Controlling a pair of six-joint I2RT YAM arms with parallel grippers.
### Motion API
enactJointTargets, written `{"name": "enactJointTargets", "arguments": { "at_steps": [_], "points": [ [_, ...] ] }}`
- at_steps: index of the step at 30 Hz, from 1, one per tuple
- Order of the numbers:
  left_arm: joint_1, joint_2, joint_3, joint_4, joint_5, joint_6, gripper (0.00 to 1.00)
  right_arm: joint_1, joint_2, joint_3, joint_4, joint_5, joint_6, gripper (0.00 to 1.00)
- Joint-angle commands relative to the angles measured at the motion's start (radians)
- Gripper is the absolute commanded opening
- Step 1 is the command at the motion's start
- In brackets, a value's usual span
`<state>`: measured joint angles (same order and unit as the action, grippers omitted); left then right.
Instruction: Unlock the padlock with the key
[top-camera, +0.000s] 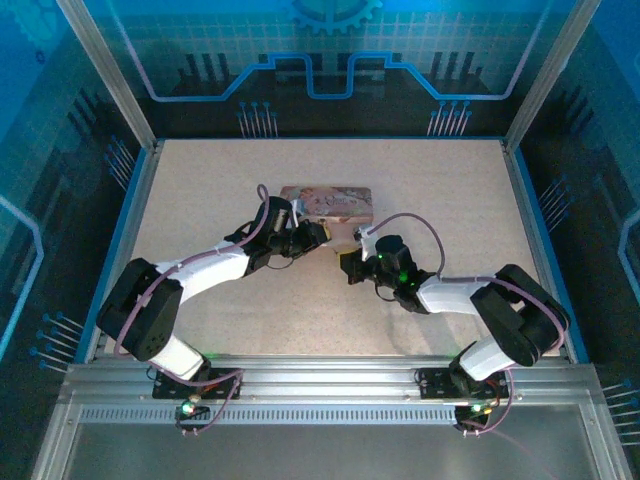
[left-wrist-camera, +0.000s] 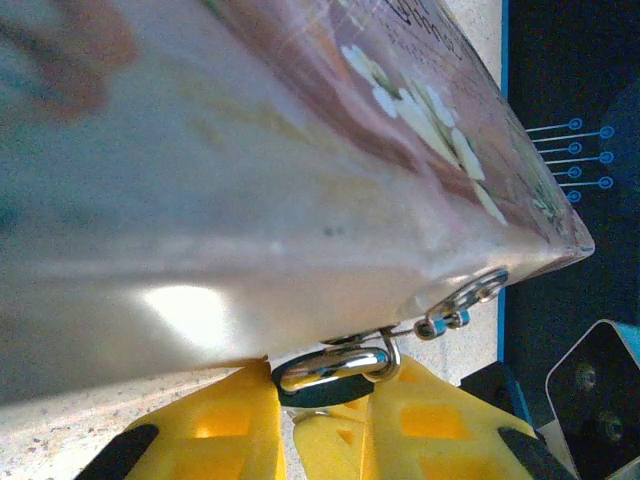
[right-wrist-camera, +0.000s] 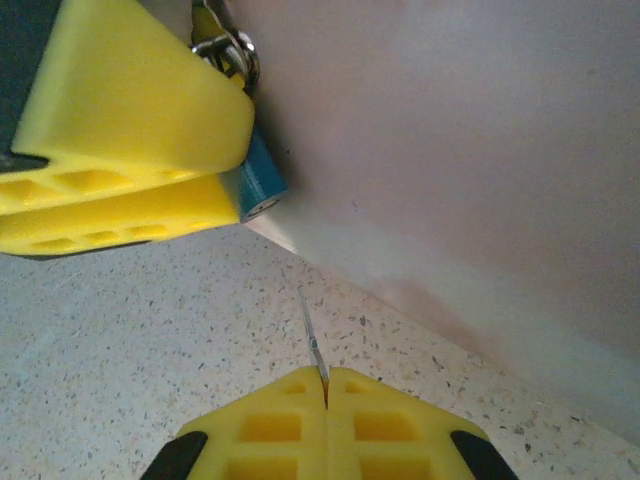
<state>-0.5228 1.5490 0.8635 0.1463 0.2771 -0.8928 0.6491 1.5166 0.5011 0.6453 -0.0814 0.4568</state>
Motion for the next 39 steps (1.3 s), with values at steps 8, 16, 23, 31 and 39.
{"name": "enactJointTargets", "arguments": {
  "at_steps": [8, 16, 23, 31, 39],
  "points": [
    [-0.012, -0.045, 0.034, 0.085, 0.005, -0.020, 0.11, 0.008, 0.038, 0.023, 0.106, -0.004, 0.041, 0.00],
    [-0.011, -0.045, 0.033, 0.089, 0.007, -0.020, 0.12, 0.000, 0.056, 0.024, 0.143, -0.015, 0.057, 0.00],
    [-0.013, -0.044, 0.033, 0.089, 0.007, -0.023, 0.12, -0.012, 0.059, 0.019, 0.169, -0.017, 0.070, 0.00],
    [-0.014, -0.041, 0.031, 0.095, 0.005, -0.022, 0.12, -0.025, 0.059, 0.019, 0.187, -0.034, 0.079, 0.00],
    [-0.014, -0.043, 0.032, 0.096, 0.001, -0.023, 0.12, -0.026, 0.053, 0.003, 0.193, -0.049, 0.077, 0.00]
  ]
}}
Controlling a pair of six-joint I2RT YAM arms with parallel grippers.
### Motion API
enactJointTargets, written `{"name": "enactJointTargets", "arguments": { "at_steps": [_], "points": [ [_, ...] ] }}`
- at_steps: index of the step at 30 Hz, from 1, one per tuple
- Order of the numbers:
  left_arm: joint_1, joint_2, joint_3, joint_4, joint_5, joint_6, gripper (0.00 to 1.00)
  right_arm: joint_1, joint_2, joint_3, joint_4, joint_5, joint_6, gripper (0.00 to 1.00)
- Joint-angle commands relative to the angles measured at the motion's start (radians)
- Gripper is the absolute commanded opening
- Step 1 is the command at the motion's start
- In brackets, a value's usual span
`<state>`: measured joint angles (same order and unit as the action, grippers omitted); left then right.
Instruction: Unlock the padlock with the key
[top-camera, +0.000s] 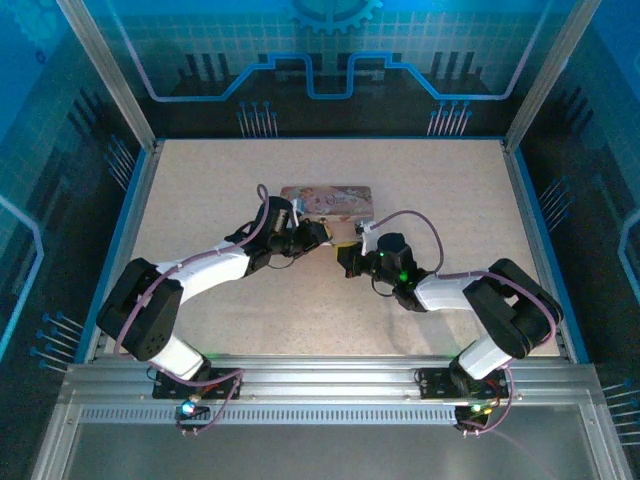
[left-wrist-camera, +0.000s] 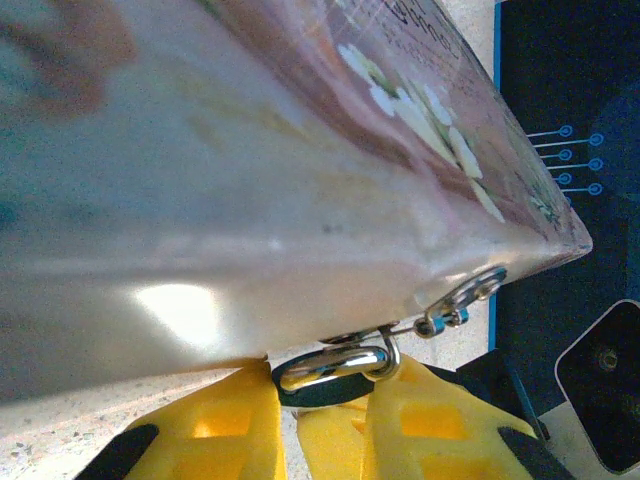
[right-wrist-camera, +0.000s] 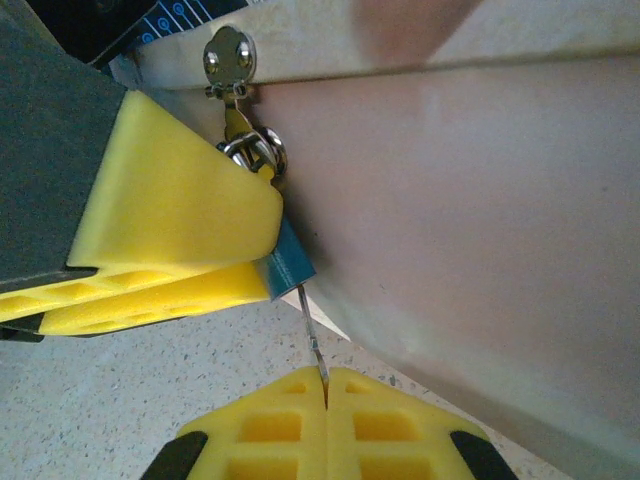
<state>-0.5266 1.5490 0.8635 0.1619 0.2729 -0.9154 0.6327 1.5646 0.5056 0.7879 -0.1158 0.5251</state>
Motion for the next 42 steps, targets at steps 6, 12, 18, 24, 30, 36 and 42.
{"name": "enactJointTargets", "arguments": {
  "at_steps": [6, 12, 18, 24, 30, 36, 42],
  "points": [
    [-0.010, -0.040, 0.033, 0.080, 0.003, 0.000, 0.12, -0.010, -0.014, -0.020, 0.041, -0.009, 0.007, 0.00],
    [-0.009, -0.038, 0.033, 0.079, 0.004, 0.001, 0.12, -0.011, -0.030, -0.029, 0.031, -0.002, 0.004, 0.00],
    [-0.010, -0.039, 0.032, 0.082, 0.005, -0.001, 0.12, -0.011, -0.037, -0.039, 0.040, 0.003, 0.007, 0.00],
    [-0.010, -0.040, 0.031, 0.081, 0.005, 0.000, 0.12, -0.013, -0.046, -0.036, 0.044, -0.001, 0.007, 0.00],
    [-0.010, -0.038, 0.030, 0.083, 0.006, -0.001, 0.12, -0.017, -0.040, -0.020, 0.045, -0.005, 0.009, 0.00],
    [-0.010, -0.039, 0.028, 0.084, 0.006, -0.002, 0.12, -0.019, -0.022, 0.000, 0.047, -0.013, 0.008, 0.00],
    [-0.011, -0.038, 0.026, 0.088, 0.007, -0.003, 0.12, -0.021, -0.009, 0.011, 0.057, -0.024, 0.012, 0.00]
  ]
}}
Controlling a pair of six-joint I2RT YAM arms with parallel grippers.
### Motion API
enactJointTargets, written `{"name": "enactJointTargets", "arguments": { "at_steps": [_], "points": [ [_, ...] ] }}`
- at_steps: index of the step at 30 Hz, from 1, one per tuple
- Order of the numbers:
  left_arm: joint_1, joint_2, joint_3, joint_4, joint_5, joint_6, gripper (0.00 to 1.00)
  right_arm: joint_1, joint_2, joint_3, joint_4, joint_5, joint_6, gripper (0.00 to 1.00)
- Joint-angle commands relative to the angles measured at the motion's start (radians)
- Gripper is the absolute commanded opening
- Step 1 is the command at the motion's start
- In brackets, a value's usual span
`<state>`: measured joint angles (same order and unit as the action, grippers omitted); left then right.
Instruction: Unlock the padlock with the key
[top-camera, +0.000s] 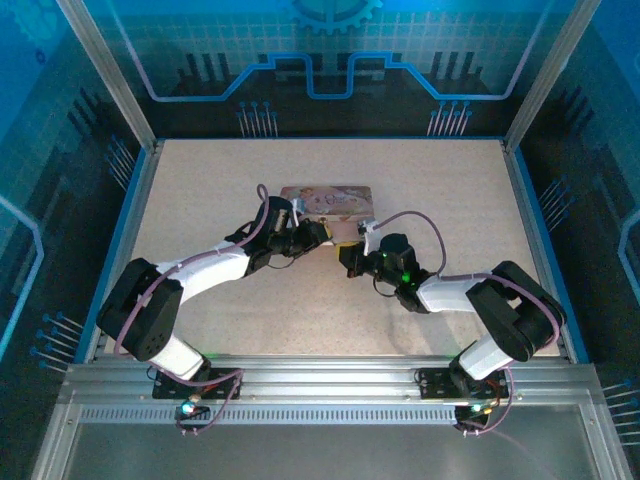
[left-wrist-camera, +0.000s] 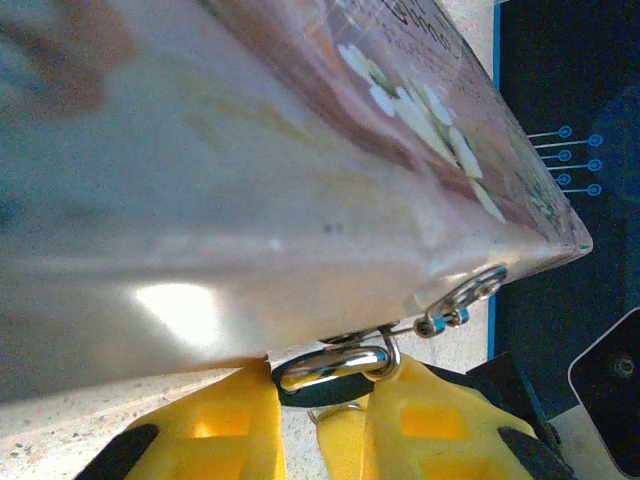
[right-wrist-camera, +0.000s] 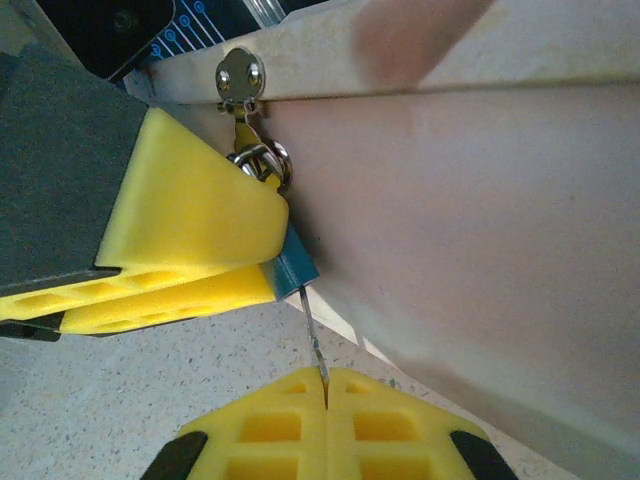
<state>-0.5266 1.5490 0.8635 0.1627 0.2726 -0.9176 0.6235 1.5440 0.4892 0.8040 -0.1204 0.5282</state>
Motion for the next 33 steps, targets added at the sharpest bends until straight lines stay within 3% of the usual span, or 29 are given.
{"name": "enactJointTargets", "arguments": {
  "at_steps": [1, 33],
  "points": [
    [-0.012, -0.039, 0.026, 0.086, 0.008, -0.001, 0.12, -0.011, 0.013, 0.029, 0.041, -0.019, 0.009, 0.00],
    [-0.015, -0.035, 0.036, 0.083, 0.020, -0.010, 0.12, -0.028, 0.059, 0.065, 0.047, -0.024, -0.021, 0.00]
  ]
}}
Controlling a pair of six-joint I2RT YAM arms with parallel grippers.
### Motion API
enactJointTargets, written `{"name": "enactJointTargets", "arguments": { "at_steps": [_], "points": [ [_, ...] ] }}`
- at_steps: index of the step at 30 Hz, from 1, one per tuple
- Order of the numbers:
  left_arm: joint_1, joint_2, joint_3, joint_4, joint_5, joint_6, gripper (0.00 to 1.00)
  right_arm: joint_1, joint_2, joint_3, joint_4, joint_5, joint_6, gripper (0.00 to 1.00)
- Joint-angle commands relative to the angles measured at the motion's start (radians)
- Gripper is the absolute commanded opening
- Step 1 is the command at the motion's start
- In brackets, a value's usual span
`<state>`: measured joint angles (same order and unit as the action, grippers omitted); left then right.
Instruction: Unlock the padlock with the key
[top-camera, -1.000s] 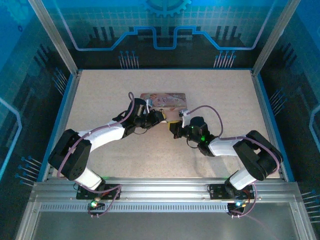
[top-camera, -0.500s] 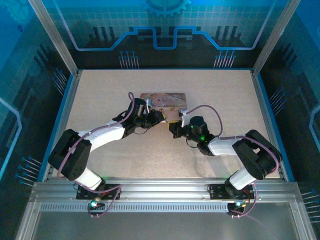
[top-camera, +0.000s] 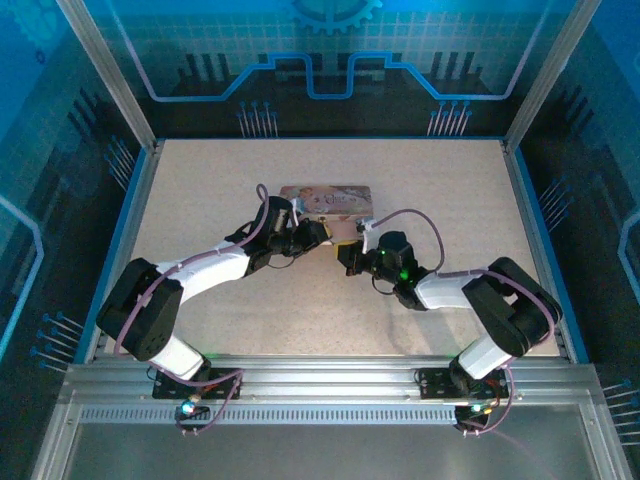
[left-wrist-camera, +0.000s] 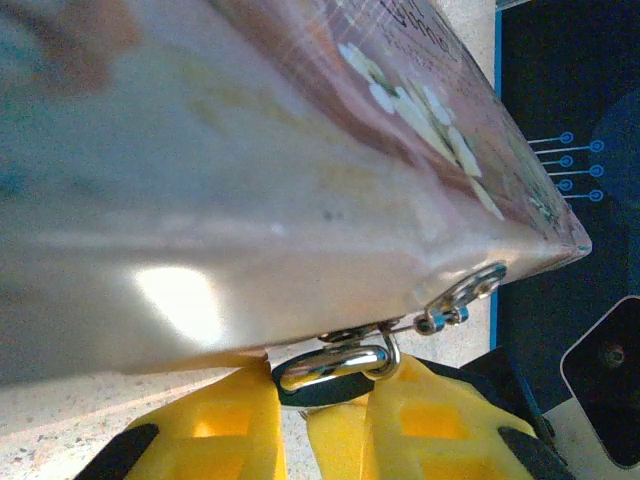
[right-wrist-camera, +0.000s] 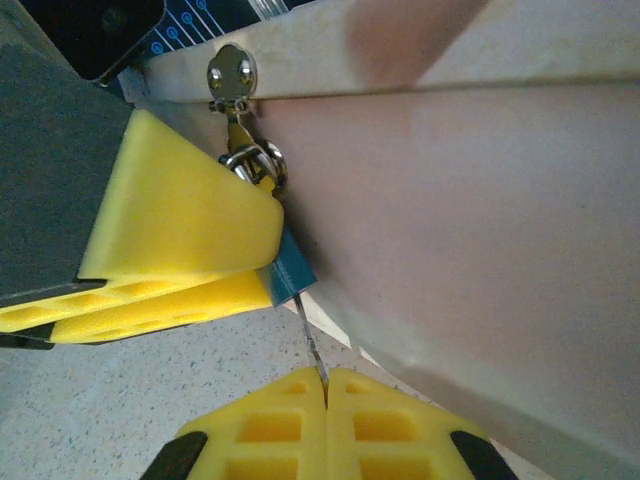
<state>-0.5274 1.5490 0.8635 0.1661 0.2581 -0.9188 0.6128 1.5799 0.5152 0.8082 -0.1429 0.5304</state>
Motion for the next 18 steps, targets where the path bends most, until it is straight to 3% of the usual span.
{"name": "enactJointTargets", "arguments": {
  "at_steps": [1, 18],
  "points": [
    [-0.014, -0.036, 0.035, 0.079, 0.037, -0.010, 0.12, -0.019, 0.027, 0.044, 0.041, -0.001, -0.028, 0.00],
    [-0.014, -0.032, 0.042, 0.065, 0.040, -0.006, 0.12, -0.067, 0.099, 0.094, 0.065, -0.064, -0.044, 0.00]
  ]
}}
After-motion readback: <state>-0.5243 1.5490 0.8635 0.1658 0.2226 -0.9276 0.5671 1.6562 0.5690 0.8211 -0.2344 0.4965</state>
